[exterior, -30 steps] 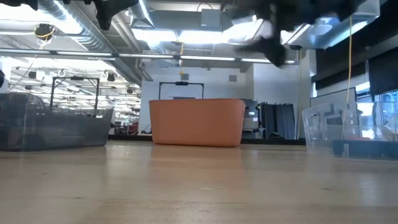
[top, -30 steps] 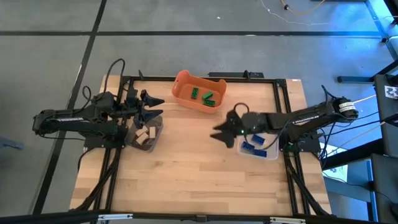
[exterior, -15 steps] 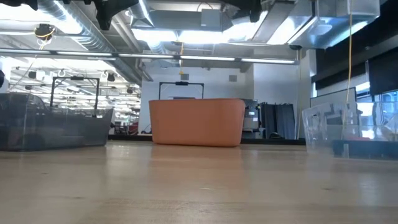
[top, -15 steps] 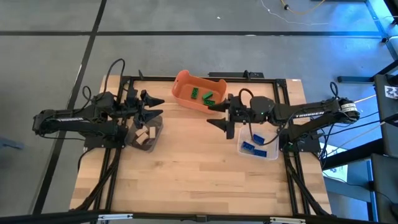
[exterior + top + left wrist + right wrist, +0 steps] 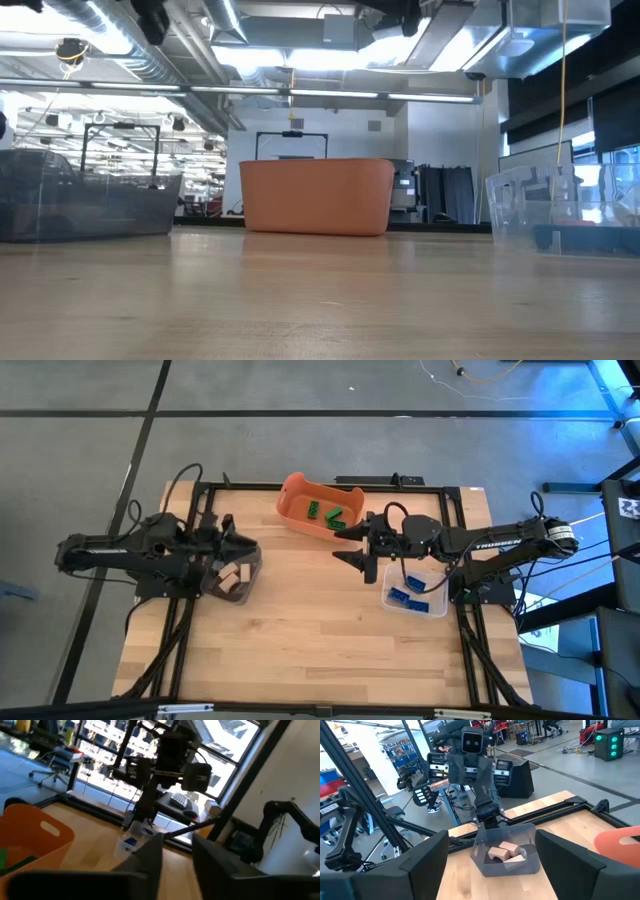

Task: Sort & place blocks by color
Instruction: Return to Home Position

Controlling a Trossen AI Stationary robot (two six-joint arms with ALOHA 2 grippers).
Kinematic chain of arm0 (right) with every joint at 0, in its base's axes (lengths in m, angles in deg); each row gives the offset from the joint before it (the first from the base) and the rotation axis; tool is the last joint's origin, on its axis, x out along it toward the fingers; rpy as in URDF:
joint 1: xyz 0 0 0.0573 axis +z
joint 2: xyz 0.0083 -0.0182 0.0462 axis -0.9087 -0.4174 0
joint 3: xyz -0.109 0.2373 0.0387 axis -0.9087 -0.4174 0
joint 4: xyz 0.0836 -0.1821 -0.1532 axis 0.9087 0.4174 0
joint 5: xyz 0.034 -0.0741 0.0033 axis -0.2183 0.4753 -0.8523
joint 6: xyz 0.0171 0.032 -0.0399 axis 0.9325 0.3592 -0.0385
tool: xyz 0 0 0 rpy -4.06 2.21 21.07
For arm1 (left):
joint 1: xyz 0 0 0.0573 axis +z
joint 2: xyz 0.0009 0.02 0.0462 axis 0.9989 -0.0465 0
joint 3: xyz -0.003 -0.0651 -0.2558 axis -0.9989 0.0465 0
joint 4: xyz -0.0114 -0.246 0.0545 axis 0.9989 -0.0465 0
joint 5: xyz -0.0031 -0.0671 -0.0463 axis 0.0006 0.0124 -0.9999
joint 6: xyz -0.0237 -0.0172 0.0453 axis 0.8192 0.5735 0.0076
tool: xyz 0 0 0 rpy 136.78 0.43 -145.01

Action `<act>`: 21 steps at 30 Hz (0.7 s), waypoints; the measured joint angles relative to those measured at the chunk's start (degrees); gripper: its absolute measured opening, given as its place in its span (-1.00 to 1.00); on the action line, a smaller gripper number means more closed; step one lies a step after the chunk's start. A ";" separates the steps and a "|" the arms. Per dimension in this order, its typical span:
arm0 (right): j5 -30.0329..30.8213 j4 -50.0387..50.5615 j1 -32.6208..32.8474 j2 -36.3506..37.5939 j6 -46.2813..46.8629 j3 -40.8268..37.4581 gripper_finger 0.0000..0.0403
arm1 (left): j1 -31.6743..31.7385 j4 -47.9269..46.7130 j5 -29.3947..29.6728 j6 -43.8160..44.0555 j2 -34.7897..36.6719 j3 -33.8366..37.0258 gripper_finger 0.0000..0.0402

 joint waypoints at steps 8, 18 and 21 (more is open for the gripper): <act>0.00 -0.07 0.00 0.00 0.13 0.02 0.48 | -1.79 -8.33 1.14 -7.38 8.37 0.01 -0.97; 0.00 -0.07 0.00 0.00 -0.02 0.02 0.48 | -1.79 -11.59 1.20 -10.04 23.84 6.03 -1.00; 0.00 -0.05 0.00 0.00 -0.02 0.02 0.48 | -1.76 -9.07 1.16 -9.02 27.89 10.35 -1.00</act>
